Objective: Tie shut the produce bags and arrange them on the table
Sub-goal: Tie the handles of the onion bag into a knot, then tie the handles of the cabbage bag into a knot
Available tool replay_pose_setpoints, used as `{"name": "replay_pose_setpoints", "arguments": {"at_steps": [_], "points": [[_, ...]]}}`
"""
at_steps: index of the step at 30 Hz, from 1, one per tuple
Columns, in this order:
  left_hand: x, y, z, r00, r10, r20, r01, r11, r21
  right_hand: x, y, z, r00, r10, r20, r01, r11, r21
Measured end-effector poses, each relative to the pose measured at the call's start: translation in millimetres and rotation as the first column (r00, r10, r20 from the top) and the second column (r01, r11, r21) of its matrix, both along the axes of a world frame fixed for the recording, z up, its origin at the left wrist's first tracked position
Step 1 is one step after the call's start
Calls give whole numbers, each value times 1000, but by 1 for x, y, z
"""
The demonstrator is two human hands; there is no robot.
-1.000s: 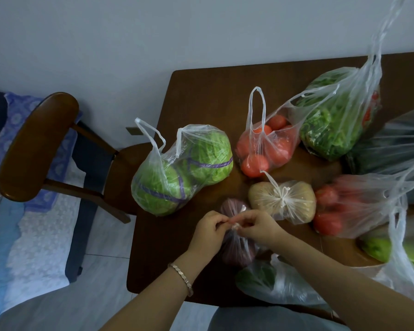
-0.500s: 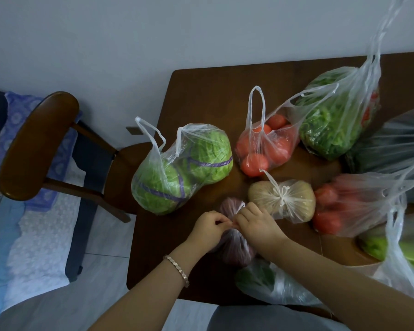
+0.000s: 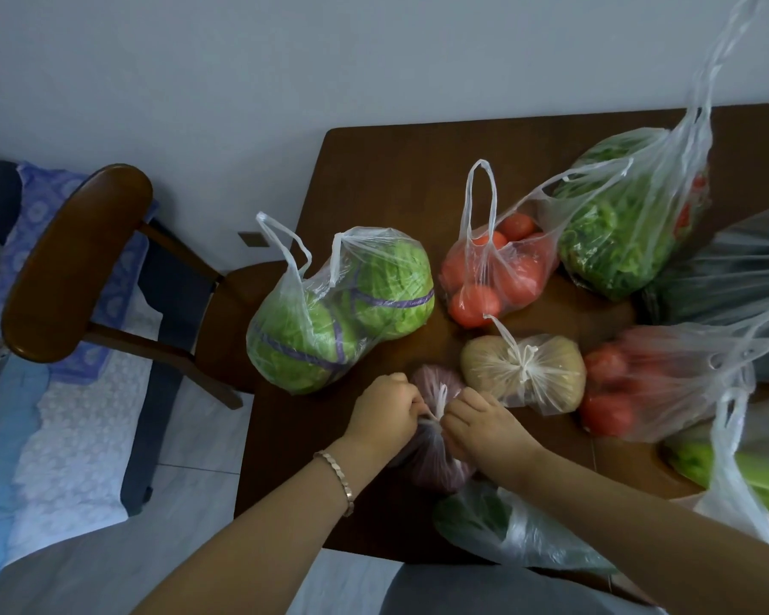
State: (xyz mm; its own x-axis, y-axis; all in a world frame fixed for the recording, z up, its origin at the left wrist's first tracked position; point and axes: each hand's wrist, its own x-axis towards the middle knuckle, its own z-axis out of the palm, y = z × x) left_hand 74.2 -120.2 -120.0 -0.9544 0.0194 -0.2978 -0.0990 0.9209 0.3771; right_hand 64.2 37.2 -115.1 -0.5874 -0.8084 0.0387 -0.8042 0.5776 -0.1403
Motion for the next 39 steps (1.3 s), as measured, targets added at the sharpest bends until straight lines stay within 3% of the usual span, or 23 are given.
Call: {"name": "replay_pose_setpoints", "arguments": {"at_steps": [4, 7, 10, 12, 13, 15, 17, 19, 21, 25, 29, 33, 35, 39], "points": [[6, 7, -8, 1000, -8, -2, 8, 995, -104, 5, -1, -5, 997, -55, 53, 56, 998, -20], [2, 9, -6, 998, 16, 55, -8, 988, -155, 6, 0, -1, 971, -109, 212, 113, 994, -5], [-10, 3, 15, 998, -33, 53, 38, 994, -105, -8, 4, 8, 855, -293, 429, 255, 956, 144], [-17, -6, 38, 986, -25, -163, 31, 999, 35, -25, 7, 18, 695, -319, 644, 267, 946, 181], [-21, -10, 48, 953, -5, -303, 21, 999, 50, -35, 8, 24, 666, -321, 673, 295, 942, 158], [-28, -18, 64, 860, 60, -507, -74, 997, -7, -56, 7, 39, 678, -338, 653, 359, 927, 107], [-34, -27, 73, 805, 199, -559, -255, 967, -23, -74, -1, 54, 701, -329, 633, 405, 914, 26], [-40, -40, 78, 766, 388, -512, -441, 897, 19, -89, -16, 67, 734, -321, 599, 410, 912, -14], [-47, -58, 77, 770, 517, -373, -552, 834, 18, -99, -37, 75, 749, -317, 582, 422, 905, -50], [-67, -101, 68, 856, 506, -107, -515, 852, -95, -117, -93, 79, 811, -355, 466, 467, 871, -150], [-77, -132, 70, 875, 472, -108, -439, 867, 237, -127, -139, 71, 899, -375, 226, 394, 918, -47], [-78, -148, 78, 864, 475, -167, -379, 831, 407, -140, -148, 73, 934, -327, 143, 327, 945, 24], [-82, -152, 81, 840, 528, -124, -389, 746, 541, -145, -144, 79, 921, -325, 213, 346, 935, -72], [-92, -150, 98, 743, 667, 53, -419, 402, 814, -144, -129, 97, 840, -385, 382, 490, 841, -231]]}}
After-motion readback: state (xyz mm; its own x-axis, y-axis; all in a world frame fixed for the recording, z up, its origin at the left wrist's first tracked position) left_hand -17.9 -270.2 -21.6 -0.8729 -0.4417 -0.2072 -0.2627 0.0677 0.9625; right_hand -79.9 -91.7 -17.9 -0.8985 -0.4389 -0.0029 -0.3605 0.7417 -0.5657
